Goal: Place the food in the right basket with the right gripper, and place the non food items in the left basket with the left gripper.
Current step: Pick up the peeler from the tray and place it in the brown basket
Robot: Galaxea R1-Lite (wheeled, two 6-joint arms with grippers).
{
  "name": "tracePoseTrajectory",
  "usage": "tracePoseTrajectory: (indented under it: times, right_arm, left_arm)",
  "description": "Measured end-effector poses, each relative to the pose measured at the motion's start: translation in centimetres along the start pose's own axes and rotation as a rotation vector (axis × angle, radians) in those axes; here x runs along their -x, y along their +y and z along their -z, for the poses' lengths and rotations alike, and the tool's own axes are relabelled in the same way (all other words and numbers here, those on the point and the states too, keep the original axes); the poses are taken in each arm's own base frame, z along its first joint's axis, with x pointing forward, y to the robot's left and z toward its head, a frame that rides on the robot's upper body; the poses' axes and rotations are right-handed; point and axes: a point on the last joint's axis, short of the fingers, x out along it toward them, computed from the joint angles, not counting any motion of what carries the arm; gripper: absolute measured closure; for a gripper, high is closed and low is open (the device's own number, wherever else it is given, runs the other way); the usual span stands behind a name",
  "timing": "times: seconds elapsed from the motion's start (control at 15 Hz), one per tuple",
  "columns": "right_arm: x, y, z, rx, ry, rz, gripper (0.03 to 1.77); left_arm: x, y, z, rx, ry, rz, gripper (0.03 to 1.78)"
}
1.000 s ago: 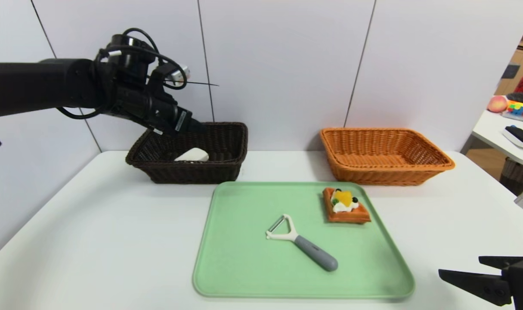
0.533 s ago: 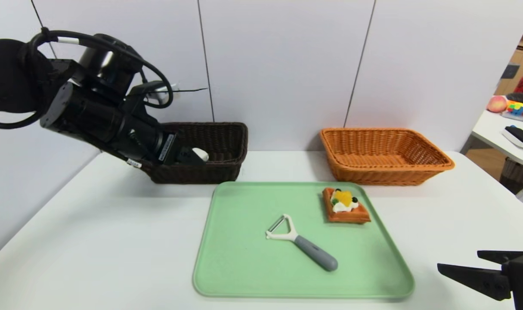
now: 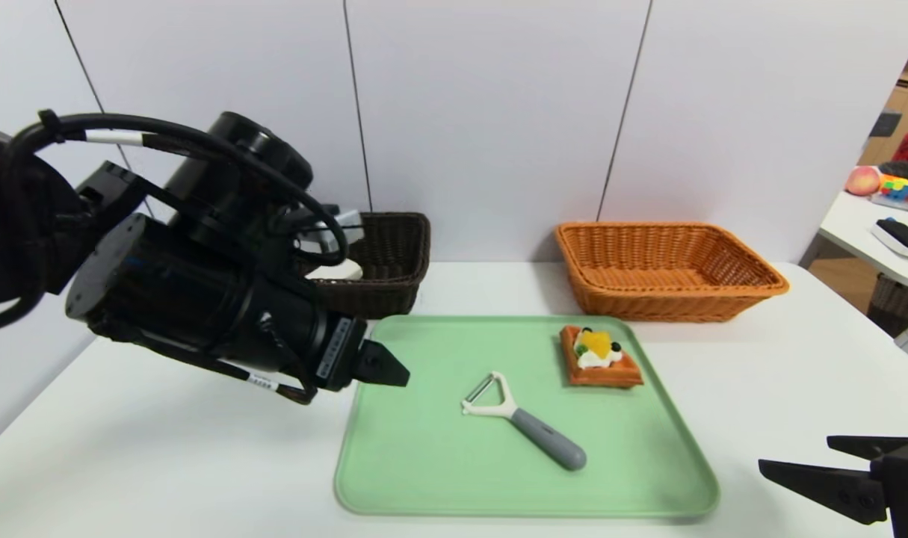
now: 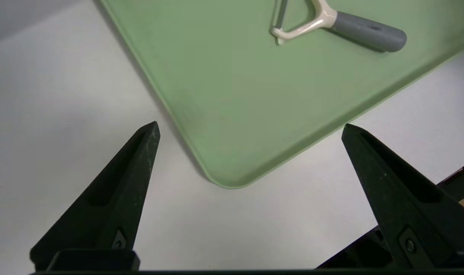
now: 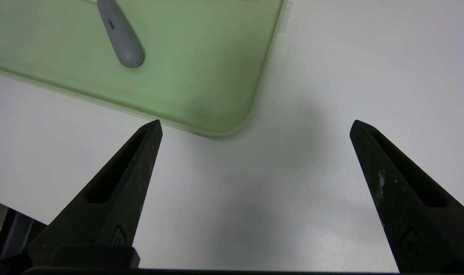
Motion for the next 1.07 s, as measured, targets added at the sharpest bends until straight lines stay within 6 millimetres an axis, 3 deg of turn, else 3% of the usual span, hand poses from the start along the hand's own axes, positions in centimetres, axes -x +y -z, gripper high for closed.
tracePoseTrajectory:
  times: [0.6,1.07]
  right_arm:
    - [0.2,0.0,0.3,-0.006,-0.003,0.007,0.1]
    - [0.1,-0.1,0.4,-0.009,0.0,0.01,0.1]
  left_arm:
    - [-6.2,-9.4,1.0,0.098,0.035,-0.086,0.12]
    - [-8.7,-12.5,-0.6,0.171,0.068,-0.135,0.12]
